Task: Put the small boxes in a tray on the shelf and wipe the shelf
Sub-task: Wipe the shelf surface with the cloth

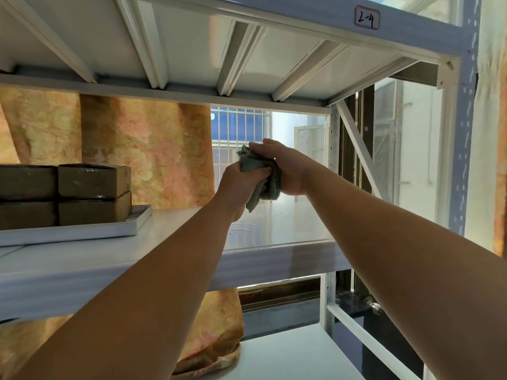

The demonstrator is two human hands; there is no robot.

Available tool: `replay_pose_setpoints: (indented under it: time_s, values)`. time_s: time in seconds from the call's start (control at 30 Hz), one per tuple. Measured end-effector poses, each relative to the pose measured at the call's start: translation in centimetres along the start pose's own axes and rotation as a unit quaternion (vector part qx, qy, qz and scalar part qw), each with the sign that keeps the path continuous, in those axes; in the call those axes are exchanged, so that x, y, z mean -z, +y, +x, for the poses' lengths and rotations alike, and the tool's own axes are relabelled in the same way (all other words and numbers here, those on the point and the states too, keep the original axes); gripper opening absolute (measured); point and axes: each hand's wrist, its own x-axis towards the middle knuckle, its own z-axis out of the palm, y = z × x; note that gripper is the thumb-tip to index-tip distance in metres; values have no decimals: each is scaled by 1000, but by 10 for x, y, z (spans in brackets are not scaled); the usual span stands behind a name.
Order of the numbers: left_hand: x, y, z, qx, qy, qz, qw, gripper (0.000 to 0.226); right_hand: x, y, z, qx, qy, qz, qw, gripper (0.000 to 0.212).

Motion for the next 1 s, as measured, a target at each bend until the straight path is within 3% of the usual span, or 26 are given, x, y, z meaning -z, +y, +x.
replay_pose_setpoints:
  time_s: [0.1, 0.23, 0.37, 0.43, 0.5, 0.57, 0.6, 0.7, 0.77, 0.93, 1.0]
  values:
    - [1, 3, -1, -19, -12, 16, 1000, 20, 2, -1, 7, 52, 11, 39, 998, 65]
    - [-2, 8, -7, -42, -36, 85, 995, 16, 9, -3, 3, 59, -56, -7, 997, 70]
    - [-1, 7, -7, -54, 26, 115, 992, 4, 15, -2, 6, 60, -9, 18, 998, 50]
    - [0, 6, -5, -49, 57, 136, 988, 14, 18, 0, 5, 42, 34, 27, 998, 36]
    - [-2, 3, -7, -88, 104, 291, 947, 27, 18, 0, 3, 18, 88, -8, 996, 30]
    - [-5, 1, -14, -134, 139, 455, 870, 37, 18, 1, 3, 5, 110, -52, 993, 27]
    - [-6, 2, -16, -138, 153, 482, 852, 43, 18, 1, 4, 5, 111, -68, 991, 26]
    - [-3, 3, -14, -141, 170, 490, 843, 62, 17, -1, 3, 1, 99, -105, 990, 24]
    - [-4, 3, -13, -177, 153, 526, 818, 57, 16, -2, 0, -10, 90, -123, 988, 20]
    - [-9, 0, -12, -228, 138, 499, 825, 31, 20, 3, -2, -23, 185, -163, 969, 17]
    - [-6, 3, -10, -192, 136, 458, 857, 29, 27, 7, 1, -17, 221, -156, 963, 20]
